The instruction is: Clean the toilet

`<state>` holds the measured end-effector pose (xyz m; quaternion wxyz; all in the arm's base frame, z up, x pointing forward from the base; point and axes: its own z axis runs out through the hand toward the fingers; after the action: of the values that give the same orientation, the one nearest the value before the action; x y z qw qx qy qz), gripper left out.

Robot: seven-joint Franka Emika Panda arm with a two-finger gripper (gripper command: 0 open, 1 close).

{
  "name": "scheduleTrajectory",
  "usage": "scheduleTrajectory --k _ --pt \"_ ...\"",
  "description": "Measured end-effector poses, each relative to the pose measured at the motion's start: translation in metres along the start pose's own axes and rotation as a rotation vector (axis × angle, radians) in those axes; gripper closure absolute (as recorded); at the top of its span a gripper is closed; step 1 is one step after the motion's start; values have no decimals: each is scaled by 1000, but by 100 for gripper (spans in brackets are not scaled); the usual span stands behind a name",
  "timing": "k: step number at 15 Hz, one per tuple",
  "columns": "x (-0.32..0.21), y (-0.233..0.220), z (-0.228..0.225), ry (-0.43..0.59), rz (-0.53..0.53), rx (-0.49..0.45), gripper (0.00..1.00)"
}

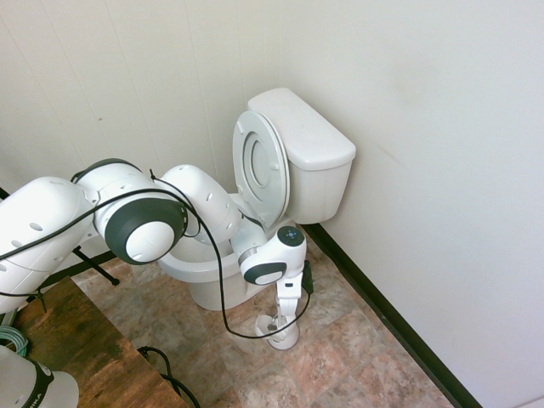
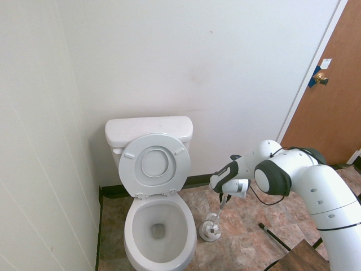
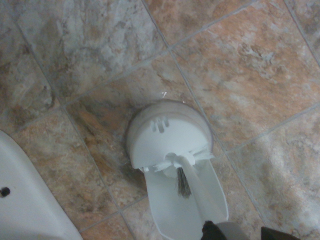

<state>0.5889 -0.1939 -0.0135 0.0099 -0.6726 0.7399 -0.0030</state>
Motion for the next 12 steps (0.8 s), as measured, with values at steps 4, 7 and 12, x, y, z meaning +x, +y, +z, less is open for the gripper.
scheduleTrajectory --k 4,7,12 --pt "-3 24 -45 -2 19 17 100" --pt "5 44 -99 0 32 34 100" --pt "30 44 -211 -17 32 57 100"
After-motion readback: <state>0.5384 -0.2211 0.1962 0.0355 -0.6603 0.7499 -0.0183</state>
